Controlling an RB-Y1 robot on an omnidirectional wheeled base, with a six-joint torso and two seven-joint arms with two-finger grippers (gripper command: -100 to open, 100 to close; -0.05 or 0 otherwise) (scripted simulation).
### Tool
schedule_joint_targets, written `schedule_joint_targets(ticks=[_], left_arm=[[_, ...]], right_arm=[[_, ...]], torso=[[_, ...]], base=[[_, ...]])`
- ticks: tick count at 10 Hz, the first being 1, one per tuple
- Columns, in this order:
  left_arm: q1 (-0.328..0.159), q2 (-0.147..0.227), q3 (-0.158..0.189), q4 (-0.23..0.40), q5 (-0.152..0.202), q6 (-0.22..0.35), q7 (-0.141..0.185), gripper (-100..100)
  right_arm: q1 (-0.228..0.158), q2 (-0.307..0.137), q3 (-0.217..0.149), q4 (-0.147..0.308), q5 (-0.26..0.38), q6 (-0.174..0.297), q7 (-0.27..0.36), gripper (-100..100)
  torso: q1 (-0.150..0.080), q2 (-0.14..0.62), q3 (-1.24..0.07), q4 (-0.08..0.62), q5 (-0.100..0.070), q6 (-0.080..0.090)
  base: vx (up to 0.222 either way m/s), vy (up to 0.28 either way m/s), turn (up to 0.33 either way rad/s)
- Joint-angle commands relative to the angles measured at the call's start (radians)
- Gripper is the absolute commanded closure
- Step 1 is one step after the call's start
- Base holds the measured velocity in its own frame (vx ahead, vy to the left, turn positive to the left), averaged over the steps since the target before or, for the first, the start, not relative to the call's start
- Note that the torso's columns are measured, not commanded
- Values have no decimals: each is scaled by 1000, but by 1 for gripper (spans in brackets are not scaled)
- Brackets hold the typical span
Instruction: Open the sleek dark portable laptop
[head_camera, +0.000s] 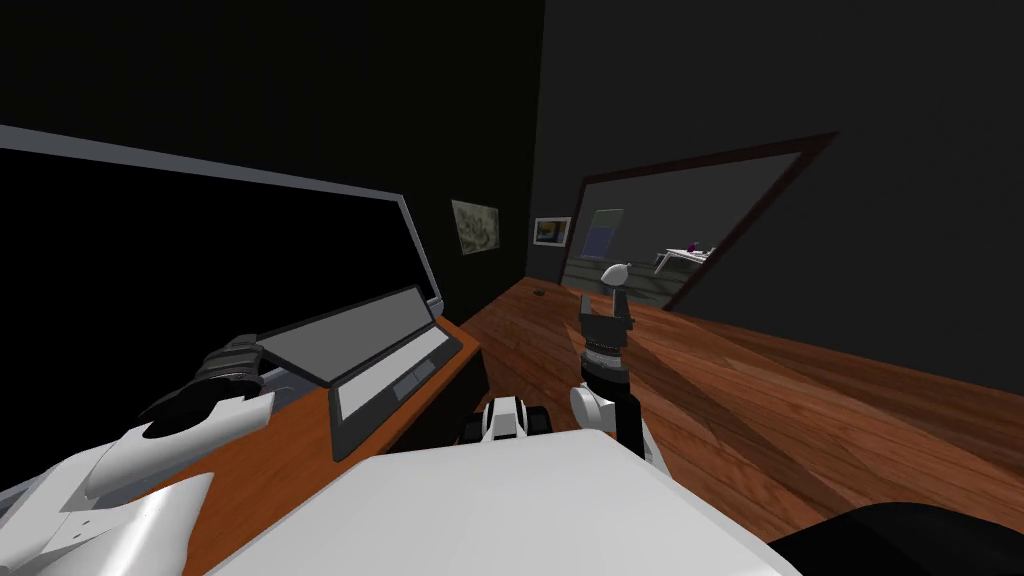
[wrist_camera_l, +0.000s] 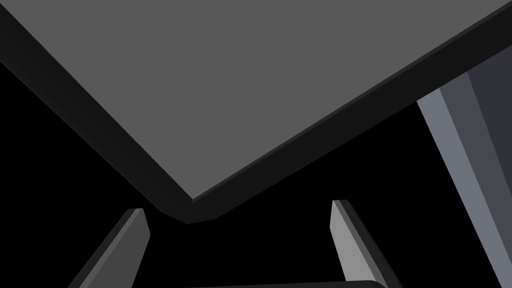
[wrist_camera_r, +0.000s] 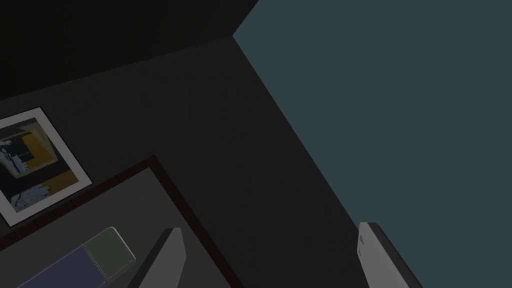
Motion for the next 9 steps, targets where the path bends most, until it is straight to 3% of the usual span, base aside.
schedule_joint_targets(ticks=[1,3,4,5,8,9], left_arm=[[-44,-16,40,16,-51,23,-7,-100],[-73,-28,68,26,-87,37,-12,-100],[-63,-24,60,20,-75,36,-10,-100],[-54,-20,49,19,-63,27,-9,100],[6,5,-6,-2,8,0,1,100],[-8,9,12,-2,-6,-8,-1,100]], right_arm=[[0,0,0,0,0,0,0,0],[0,0,0,0,0,0,0,0],[0,0,0,0,0,0,0,0],[0,0,0,0,0,0,0,0],[1,0,0,0,0,0,0,0],[1,0,0,0,0,0,0,0]], torso=[[2,1,1,0,1,-1],[0,-1,0,0,0,-1],[-1,-3,-1,-1,0,-2],[-3,-5,-3,-1,-1,-2],[6,-4,0,-5,11,-5],[9,-5,-1,-6,13,-2]], base=[[-111,84,-248],[-105,75,-211],[-40,28,-28],[47,-18,186],[115,-86,273],[43,-65,81]])
